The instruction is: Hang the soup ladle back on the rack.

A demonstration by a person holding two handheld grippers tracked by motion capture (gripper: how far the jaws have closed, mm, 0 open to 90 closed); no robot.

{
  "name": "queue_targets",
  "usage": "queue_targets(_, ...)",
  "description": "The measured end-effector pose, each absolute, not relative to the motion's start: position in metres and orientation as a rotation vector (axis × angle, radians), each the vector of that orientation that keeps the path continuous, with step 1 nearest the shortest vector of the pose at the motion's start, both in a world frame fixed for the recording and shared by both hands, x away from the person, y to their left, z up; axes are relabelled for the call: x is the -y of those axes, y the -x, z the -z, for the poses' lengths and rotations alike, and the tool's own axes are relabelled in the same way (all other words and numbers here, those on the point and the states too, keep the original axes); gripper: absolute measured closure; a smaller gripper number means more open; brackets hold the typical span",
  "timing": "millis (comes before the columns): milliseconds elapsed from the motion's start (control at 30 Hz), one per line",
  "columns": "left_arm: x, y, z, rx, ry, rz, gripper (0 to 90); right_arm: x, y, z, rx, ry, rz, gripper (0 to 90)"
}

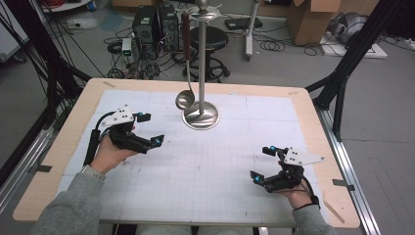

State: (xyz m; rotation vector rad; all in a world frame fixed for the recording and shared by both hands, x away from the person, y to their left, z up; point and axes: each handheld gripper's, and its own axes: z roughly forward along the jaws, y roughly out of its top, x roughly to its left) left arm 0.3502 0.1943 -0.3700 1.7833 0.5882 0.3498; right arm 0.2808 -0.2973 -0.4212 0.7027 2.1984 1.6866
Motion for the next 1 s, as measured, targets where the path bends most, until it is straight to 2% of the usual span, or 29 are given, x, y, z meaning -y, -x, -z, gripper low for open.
queue_targets(133,-0.197,-0.344,0.371,-0.572,-1.753,-0.348,1.7,0.298,-0.281,0.421,-2.198,-0.704,-1.686,0.4)
queue_targets(400,-0.202,-0.335,0.378,-0.596,-1.800,-0.340,1.7,0.298,-0.281,0.421,-2.196,-0.705,-1.688,0.4)
queue_targets(600,-0.198,-0.317,0.378,-0.533,-1.781,-0.376,1.7,0.299,-0.280,0.420,-2.187,-0.698,-1.694,0.4)
queue_targets(1000,-0.221,-0.311,0.388,-0.632,-1.755,-0.384,1.7,0.300,-0.280,0.419,-2.167,-0.701,-1.698,0.4)
